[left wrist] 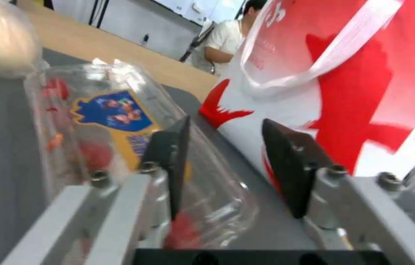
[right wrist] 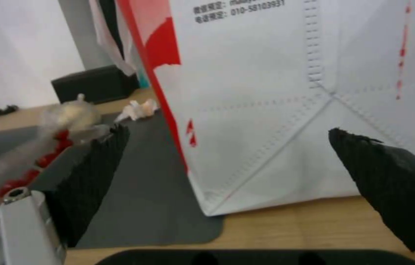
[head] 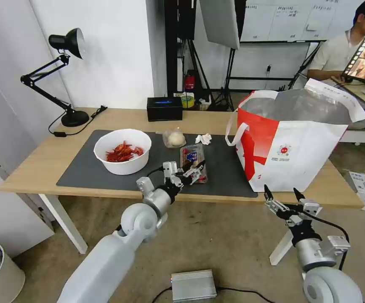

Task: Pick up the trash from the table and place it into the takeout bag.

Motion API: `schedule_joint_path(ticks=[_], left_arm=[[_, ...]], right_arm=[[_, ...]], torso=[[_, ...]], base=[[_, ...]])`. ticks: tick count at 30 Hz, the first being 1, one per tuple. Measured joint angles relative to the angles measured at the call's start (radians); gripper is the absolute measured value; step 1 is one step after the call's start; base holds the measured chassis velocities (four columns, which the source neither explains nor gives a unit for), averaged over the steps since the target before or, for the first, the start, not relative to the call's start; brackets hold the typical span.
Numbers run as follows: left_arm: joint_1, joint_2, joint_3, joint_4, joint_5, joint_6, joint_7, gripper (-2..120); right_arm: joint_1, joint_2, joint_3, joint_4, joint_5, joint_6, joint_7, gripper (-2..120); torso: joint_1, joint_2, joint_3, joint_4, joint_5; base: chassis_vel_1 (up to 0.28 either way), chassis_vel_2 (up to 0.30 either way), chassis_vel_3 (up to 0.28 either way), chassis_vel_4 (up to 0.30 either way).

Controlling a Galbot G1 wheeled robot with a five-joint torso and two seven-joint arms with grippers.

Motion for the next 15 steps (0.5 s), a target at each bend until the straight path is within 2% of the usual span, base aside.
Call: schedule_joint_path(ticks=[1, 2, 5, 6, 8, 9, 11, 13, 15], left_arm=[[-0.002, 0.008, 0.0, 0.011, 0.032, -0.001, 0.017, 31], [-0.002, 0.008, 0.0, 0.011, 0.032, -0.001, 0.017, 31], [-0.007, 0.024, -0.002, 0.034, 0.113, -0.006, 0.059, 16], [-0.007, 0.024, -0.002, 0.034, 0.113, -0.006, 0.059, 16], [-0.011, 0.027, -0.001, 0.047, 0.148, -0.014, 0.08, 5], [-0.011, 0.027, -0.001, 0.047, 0.148, -0.014, 0.08, 5], [-0.021, 0.026, 0.002, 0.07, 0.208, -0.026, 0.125, 0], [-0.03, 0.024, 0.008, 0.084, 0.242, -0.036, 0.169, 0], [-0.033, 0.024, 0.01, 0.089, 0.26, -0.041, 0.187, 0]], right_arm=[[0.003, 0.001, -0.006, 0.002, 0.013, 0.0, -0.001, 100], [0.003, 0.001, -0.006, 0.002, 0.013, 0.0, -0.001, 100], [0.011, 0.005, -0.026, 0.01, 0.06, -0.004, -0.001, 100], [0.011, 0.005, -0.026, 0.01, 0.06, -0.004, -0.001, 100], [0.024, 0.005, -0.04, 0.013, 0.11, -0.011, -0.001, 100], [0.024, 0.005, -0.04, 0.013, 0.11, -0.011, -0.001, 100], [0.039, 0.004, -0.052, 0.02, 0.164, -0.022, 0.007, 100], [0.058, 0.004, -0.06, 0.023, 0.22, -0.034, 0.019, 100], [0.067, 0.004, -0.064, 0.025, 0.249, -0.042, 0.029, 100]], torso=[[0.0, 0.0, 0.0, 0.0, 0.0], [0.0, 0.0, 0.0, 0.0, 0.0], [0.0, 0.0, 0.0, 0.0001, 0.0], [0.0, 0.0, 0.0, 0.0001, 0.0], [0.0, 0.0, 0.0, 0.0001, 0.0001], [0.0, 0.0, 0.0, 0.0001, 0.0001], [0.0, 0.0, 0.0, 0.0002, 0.0], [0.0, 0.0, 0.0, 0.0, -0.0001], [0.0, 0.0, 0.0, 0.0001, 0.0]], base=[[0.0, 0.0, 0.0, 0.0], [0.0, 0.0, 0.0, 0.0], [0.0, 0.0, 0.0, 0.0], [0.0, 0.0, 0.0, 0.0], [0.0, 0.0, 0.0, 0.0], [0.0, 0.0, 0.0, 0.0], [0.0, 0.0, 0.0, 0.0], [0.0, 0.0, 0.0, 0.0], [0.0, 0.0, 0.0, 0.0]])
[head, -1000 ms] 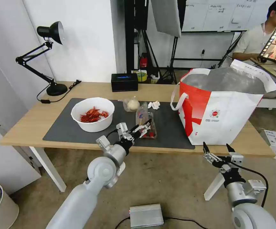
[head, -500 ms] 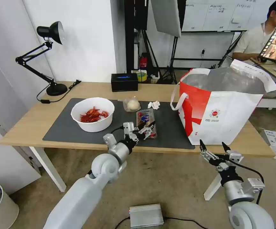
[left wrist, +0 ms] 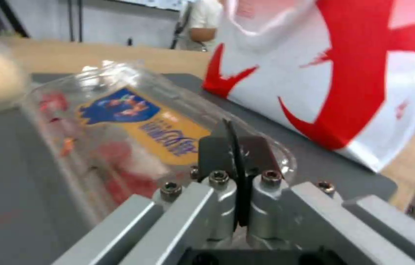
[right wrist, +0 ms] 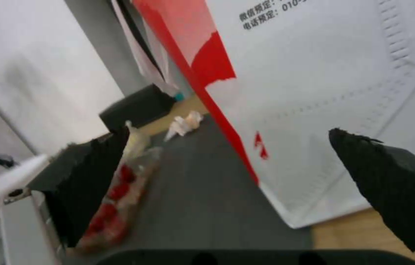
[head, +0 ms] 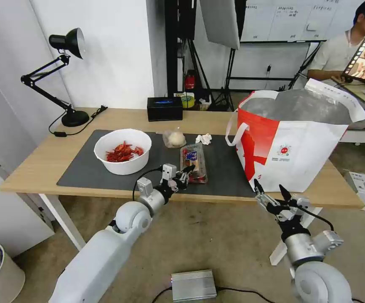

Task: Pick up the trash from the table and place it into the takeout bag.

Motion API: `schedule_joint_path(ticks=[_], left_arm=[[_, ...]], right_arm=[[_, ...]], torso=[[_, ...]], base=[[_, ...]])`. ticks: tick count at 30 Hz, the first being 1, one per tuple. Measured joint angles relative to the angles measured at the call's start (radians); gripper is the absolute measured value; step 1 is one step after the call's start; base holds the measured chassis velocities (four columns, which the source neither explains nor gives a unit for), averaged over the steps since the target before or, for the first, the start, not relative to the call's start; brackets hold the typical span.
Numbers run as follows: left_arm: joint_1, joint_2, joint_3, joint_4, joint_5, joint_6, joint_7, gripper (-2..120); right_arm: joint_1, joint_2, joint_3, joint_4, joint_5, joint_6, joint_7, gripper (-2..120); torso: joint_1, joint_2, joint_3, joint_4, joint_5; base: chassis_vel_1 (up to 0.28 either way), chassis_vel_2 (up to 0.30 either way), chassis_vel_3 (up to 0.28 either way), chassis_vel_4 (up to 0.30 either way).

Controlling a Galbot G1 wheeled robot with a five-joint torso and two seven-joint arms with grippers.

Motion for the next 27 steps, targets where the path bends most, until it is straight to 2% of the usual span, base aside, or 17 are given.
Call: schedule_joint_path(ticks=[8, 13, 27], left_arm=[[-0.033, 0.0, 0.017, 0.017, 0.08, -0.016, 0.055, 0], [-0.043, -0.004, 0.023, 0.037, 0.133, -0.02, 0.081, 0], [-0.046, -0.006, -0.014, 0.089, 0.28, -0.061, 0.1, 0]], right_arm=[[0.07, -0.001, -0.028, 0.004, 0.18, -0.06, 0.066, 100], [0.127, 0.002, -0.063, -0.011, 0.233, -0.08, 0.099, 100], [0.278, -0.002, -0.134, -0.104, 0.336, -0.106, 0.166, 100]], torso=[[0.0, 0.0, 0.0, -0.0001, 0.0001], [0.0, 0.0, 0.0, -0.0001, 0.0002], [0.0, 0.0, 0.0, 0.0, 0.0]], base=[[0.0, 0.0, 0.0, 0.0], [0.0, 0.0, 0.0, 0.0], [0.0, 0.0, 0.0, 0.0]])
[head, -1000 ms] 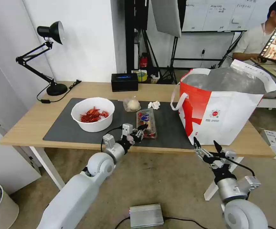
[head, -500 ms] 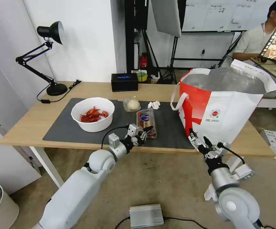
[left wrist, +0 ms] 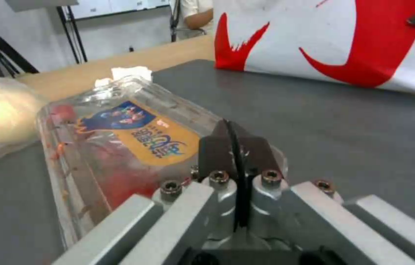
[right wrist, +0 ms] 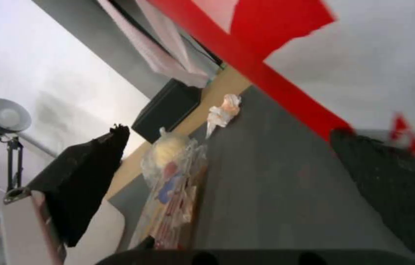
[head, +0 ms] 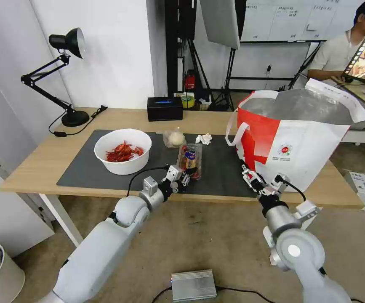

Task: Pick up the trash from the table and place it into the takeout bag.

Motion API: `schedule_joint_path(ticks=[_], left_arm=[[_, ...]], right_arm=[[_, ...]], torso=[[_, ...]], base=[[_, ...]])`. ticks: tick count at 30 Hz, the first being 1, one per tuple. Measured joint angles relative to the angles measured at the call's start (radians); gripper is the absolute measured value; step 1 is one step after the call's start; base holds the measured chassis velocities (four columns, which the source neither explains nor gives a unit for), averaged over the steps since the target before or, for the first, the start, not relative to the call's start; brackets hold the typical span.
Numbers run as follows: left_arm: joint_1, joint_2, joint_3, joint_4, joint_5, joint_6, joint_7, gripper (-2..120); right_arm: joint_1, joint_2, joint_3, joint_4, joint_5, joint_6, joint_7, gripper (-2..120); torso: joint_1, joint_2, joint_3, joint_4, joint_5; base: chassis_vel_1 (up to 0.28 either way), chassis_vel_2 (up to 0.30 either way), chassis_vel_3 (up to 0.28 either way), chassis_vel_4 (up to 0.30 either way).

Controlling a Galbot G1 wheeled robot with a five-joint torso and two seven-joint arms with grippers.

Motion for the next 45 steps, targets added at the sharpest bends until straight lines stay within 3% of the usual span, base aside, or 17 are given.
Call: schedule_joint_path(ticks=[22, 45], left_arm=[[0.01, 0.004, -0.006, -0.011, 0.025, 0.011, 0.019, 0], [0.014, -0.002, -0.015, 0.002, 0.028, -0.001, 0.025, 0]], right_arm=[[0.219, 0.033, -0.12, -0.133, 0.105, -0.043, 0.067, 100], [0.379, 0.128, -0.22, -0.335, 0.15, -0.078, 0.103, 100]], torso=[[0.0, 0.0, 0.0, 0.0001, 0.0], [0.0, 0.0, 0.0, 0.0, 0.0001]], base=[[0.0, 0.0, 0.0, 0.0], [0.0, 0.0, 0.0, 0.0]])
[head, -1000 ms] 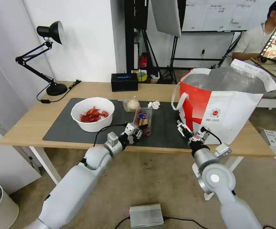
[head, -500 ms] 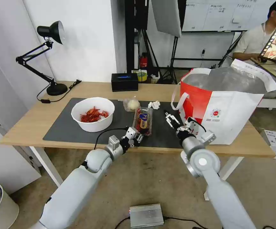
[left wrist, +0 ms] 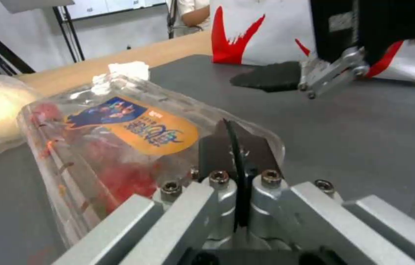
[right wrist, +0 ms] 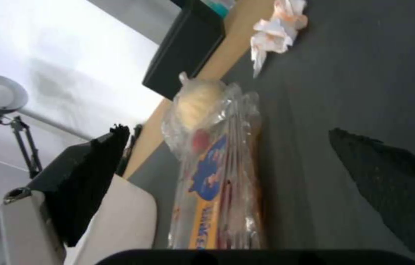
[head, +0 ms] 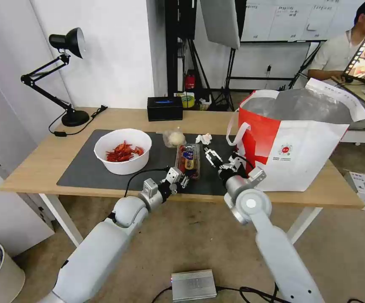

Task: Pick up the trash from the table and place it into the takeout bag.

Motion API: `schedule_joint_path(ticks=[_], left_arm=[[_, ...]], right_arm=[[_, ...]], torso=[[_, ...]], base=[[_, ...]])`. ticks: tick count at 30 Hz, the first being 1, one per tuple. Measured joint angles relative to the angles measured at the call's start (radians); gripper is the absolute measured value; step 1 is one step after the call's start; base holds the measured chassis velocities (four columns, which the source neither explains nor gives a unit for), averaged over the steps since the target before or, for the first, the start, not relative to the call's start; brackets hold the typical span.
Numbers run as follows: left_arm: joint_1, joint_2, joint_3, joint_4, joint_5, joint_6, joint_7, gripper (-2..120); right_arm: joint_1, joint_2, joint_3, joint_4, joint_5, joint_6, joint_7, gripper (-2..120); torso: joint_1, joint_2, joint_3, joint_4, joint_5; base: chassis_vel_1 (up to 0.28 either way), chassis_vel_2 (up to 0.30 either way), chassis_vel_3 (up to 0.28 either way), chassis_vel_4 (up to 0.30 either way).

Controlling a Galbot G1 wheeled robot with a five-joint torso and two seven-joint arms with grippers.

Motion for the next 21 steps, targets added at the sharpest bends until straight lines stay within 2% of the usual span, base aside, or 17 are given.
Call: schedule_joint_path(ticks=[21], left_arm=[[-0.002, 0.0, -0.003, -0.001, -0.002, -0.004, 0.004, 0]], right_arm=[[0.074, 0.031, -0.008, -0.069, 0.096, -0.092, 0.039, 100]], torso=[[0.0, 0.0, 0.0, 0.0001, 0.0]], base=[[0.0, 0.0, 0.0, 0.0]])
